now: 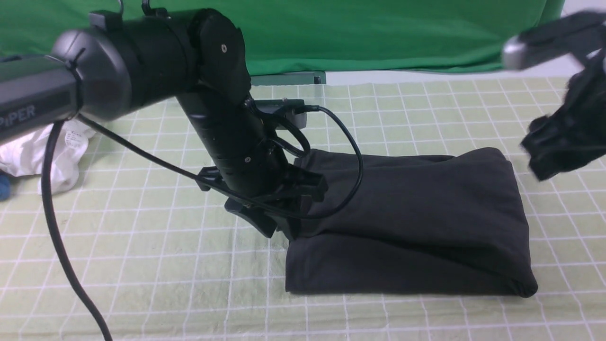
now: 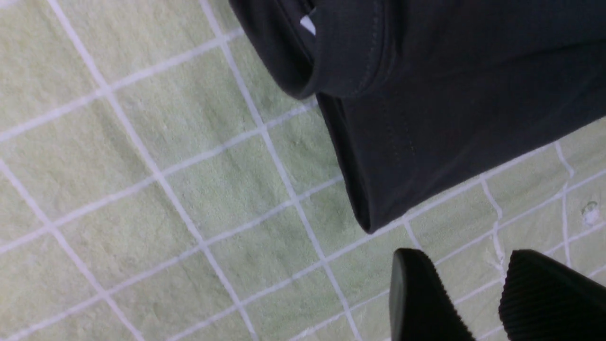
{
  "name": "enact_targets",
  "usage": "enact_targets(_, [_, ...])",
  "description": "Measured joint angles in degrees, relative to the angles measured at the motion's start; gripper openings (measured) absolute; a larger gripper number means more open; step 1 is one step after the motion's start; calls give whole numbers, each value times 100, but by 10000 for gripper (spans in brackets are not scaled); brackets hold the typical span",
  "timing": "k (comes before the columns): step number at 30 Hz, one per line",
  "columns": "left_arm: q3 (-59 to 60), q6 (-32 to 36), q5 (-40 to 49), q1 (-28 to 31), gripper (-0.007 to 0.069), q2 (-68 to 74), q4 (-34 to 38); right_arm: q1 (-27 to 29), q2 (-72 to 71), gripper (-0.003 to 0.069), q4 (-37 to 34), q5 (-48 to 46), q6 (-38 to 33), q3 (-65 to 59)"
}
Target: Fold a long-sleeved shirt over a green coffee tablecloth.
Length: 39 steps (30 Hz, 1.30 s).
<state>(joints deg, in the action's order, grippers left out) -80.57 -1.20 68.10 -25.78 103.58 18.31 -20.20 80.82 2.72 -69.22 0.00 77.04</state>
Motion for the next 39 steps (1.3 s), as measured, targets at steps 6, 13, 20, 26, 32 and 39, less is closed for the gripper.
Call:
enact_targets(6, [-294,-145,74,0,263,-129,-26,0,-1574,339,6,-21,-182,0])
enact_targets(13, [-880,-158,90,0,263,-441,-37,0,-3096,24,51,-27,-215,0])
enact_targets(20, [-950,-161,-237,0,263,-624,-26,0,-4605,6,71,0,-218,-162])
enact_targets(26, [-950,-161,-371,0,263,-624,-31,0,-5778,3,83,983,-218,-1527])
enact_targets(32, [-950,-161,-446,0,263,-624,-31,0,-6335,2,-10,3103,-204,-3500])
enact_targets(39, [-950,-161,-490,0,221,-624,-31,0,-6342,2,-343,6080,-199,-5160])
